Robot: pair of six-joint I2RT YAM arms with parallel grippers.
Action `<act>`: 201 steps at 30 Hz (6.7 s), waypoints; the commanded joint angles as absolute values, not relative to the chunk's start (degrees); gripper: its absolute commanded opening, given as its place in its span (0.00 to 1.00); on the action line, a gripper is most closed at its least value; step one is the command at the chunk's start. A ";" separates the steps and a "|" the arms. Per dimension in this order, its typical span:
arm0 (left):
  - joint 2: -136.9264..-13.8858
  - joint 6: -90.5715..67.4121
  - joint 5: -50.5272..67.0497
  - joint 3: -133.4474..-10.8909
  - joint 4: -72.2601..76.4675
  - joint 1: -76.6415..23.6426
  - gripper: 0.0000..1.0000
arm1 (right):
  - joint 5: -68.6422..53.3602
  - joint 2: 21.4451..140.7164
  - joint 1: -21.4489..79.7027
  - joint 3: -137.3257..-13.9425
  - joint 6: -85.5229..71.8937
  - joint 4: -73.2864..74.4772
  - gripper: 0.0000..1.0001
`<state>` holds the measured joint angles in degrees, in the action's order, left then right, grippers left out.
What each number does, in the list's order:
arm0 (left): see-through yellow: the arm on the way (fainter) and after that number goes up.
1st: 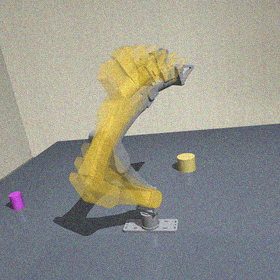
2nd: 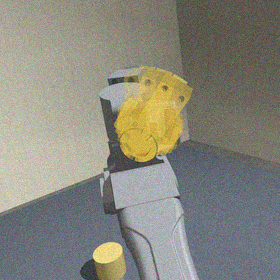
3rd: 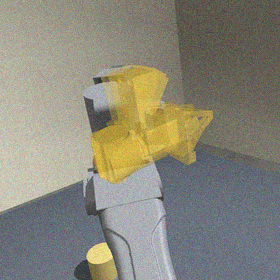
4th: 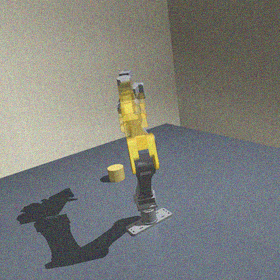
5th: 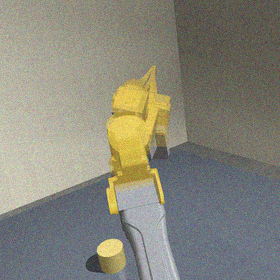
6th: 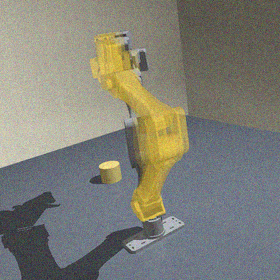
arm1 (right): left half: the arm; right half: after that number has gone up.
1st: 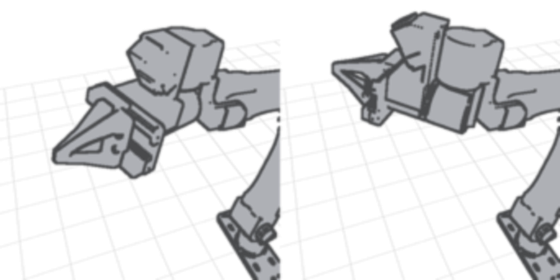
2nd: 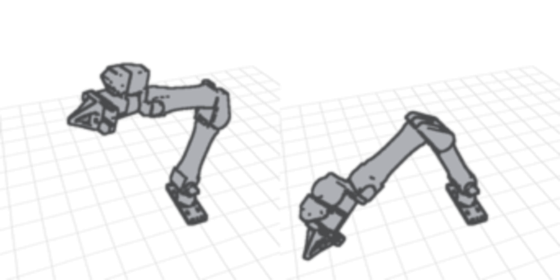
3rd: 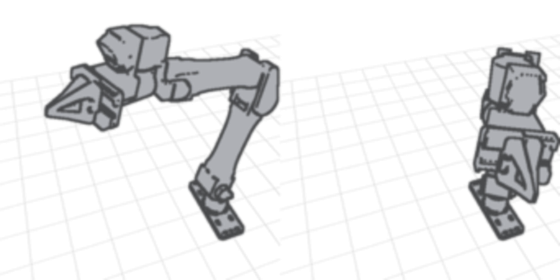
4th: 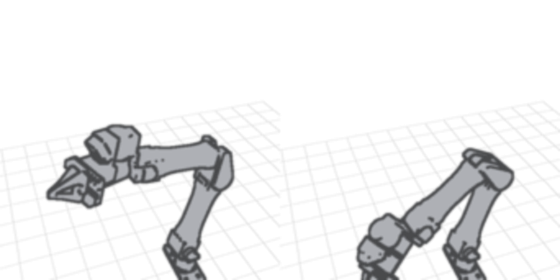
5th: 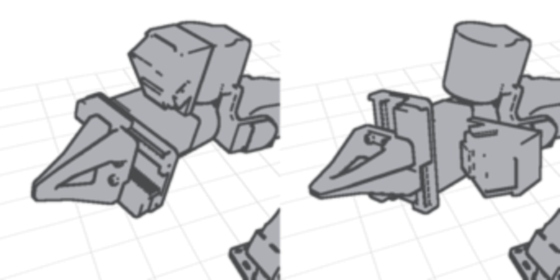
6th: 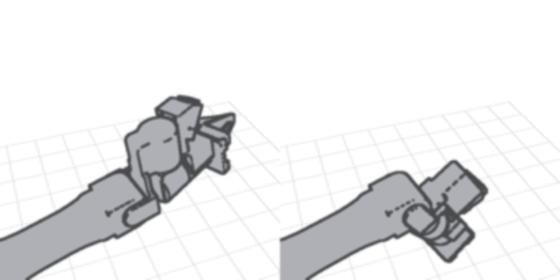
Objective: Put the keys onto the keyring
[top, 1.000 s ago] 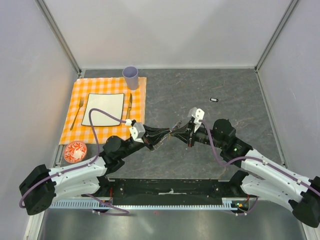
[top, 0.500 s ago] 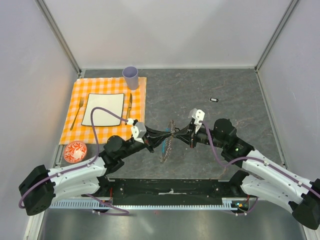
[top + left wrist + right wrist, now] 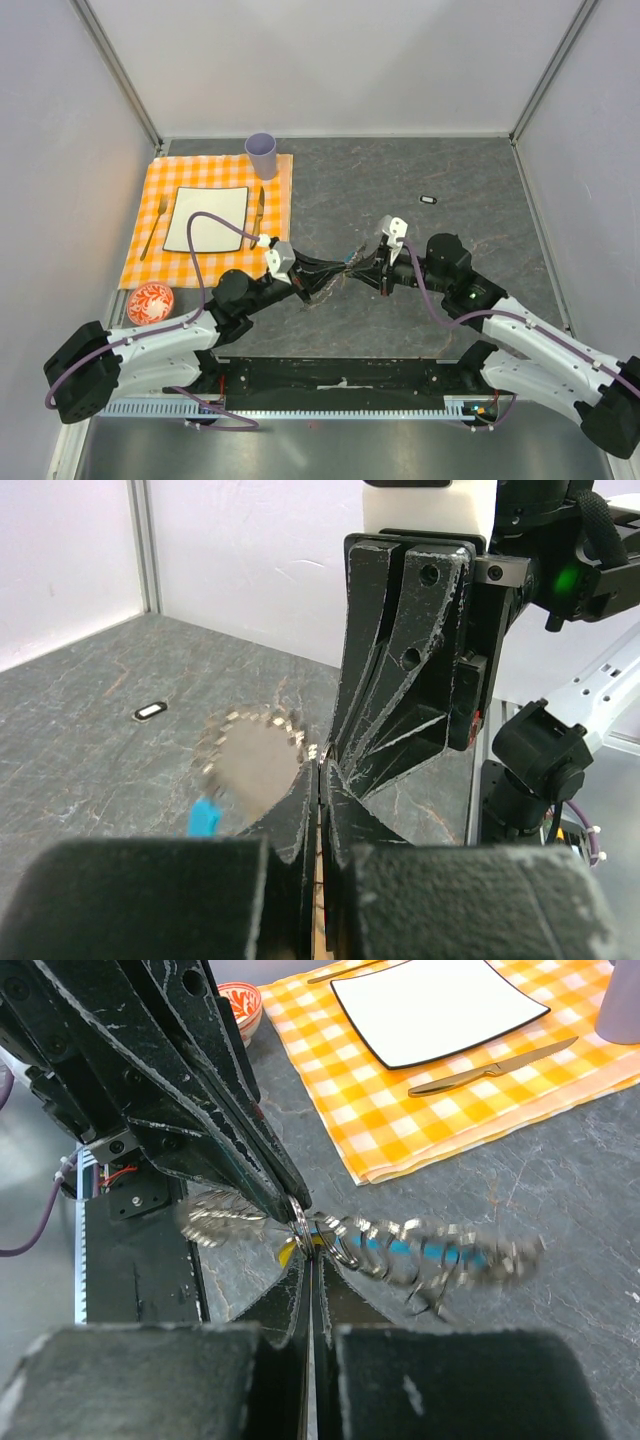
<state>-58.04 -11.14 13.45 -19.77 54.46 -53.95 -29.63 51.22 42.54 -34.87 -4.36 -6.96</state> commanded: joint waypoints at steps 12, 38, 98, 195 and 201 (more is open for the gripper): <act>-50.80 -6.33 14.41 -21.71 51.94 -55.55 0.02 | -20.65 46.05 43.15 -42.45 3.60 7.65 0.02; -43.95 -4.66 -9.81 -20.30 25.16 -55.46 0.48 | -11.94 57.36 41.57 -41.31 -7.12 9.51 0.45; -50.62 -15.65 5.79 -8.79 27.77 -31.46 0.61 | -5.51 92.47 50.46 -49.57 -5.64 -7.30 0.00; -8.26 -8.17 -25.40 -42.71 -19.51 -31.46 0.99 | 33.49 22.50 17.67 -44.65 -6.42 11.60 0.98; -7.30 -8.79 -25.23 -42.81 -20.39 -31.46 0.99 | 33.31 21.80 17.75 -44.38 -6.50 12.04 0.98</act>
